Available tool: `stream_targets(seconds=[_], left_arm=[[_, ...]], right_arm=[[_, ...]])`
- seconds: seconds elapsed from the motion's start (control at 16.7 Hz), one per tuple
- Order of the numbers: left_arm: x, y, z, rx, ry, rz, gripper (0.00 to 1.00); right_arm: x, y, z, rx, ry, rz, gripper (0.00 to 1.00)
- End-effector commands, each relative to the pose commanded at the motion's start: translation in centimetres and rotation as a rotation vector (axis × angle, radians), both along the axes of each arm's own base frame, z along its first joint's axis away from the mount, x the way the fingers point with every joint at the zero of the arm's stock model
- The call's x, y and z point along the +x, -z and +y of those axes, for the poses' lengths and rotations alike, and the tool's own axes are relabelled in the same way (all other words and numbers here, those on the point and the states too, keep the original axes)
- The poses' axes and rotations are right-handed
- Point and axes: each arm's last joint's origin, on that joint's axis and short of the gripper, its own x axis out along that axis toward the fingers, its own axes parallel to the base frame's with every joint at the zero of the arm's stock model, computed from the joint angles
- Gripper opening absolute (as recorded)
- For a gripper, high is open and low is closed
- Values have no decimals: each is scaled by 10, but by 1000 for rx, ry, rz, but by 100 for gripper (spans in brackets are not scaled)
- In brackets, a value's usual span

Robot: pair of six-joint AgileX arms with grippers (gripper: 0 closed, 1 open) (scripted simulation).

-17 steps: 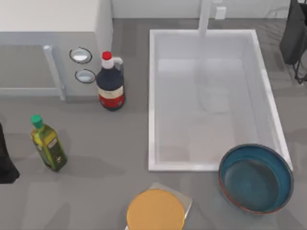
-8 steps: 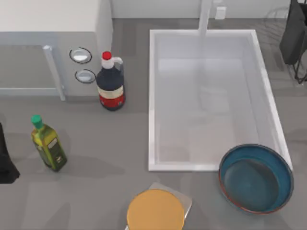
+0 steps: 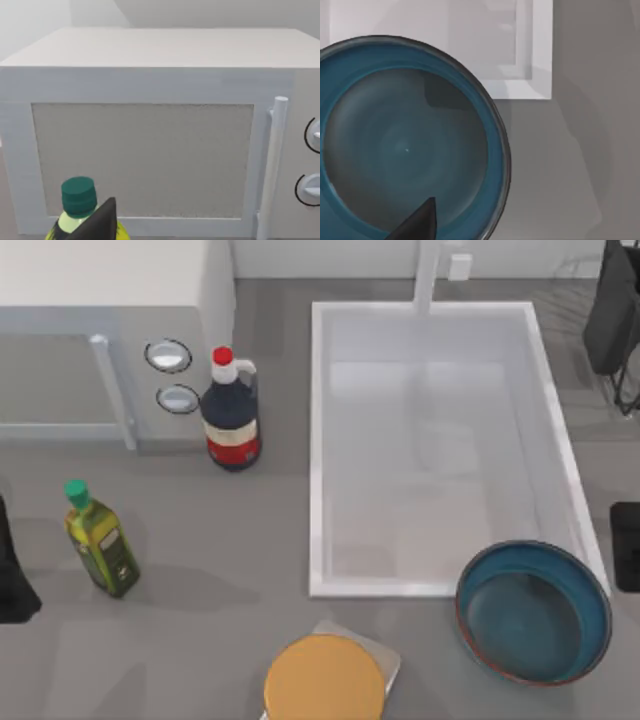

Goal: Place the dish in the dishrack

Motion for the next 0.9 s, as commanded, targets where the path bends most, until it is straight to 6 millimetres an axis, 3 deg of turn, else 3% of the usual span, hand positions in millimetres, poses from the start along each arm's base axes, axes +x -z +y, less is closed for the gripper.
stream_targets(seconds=[0.36,0.78,0.9], left_arm=[[0,0,0,0,0,0,100],[0,0,0,0,0,0,100],[0,0,0,0,0,0,100]], right_arm=[[38,-2,31,-72,1,282,100],[41,-1,32,-77,4,300,100],[42,9,33,-80,2,306,100]])
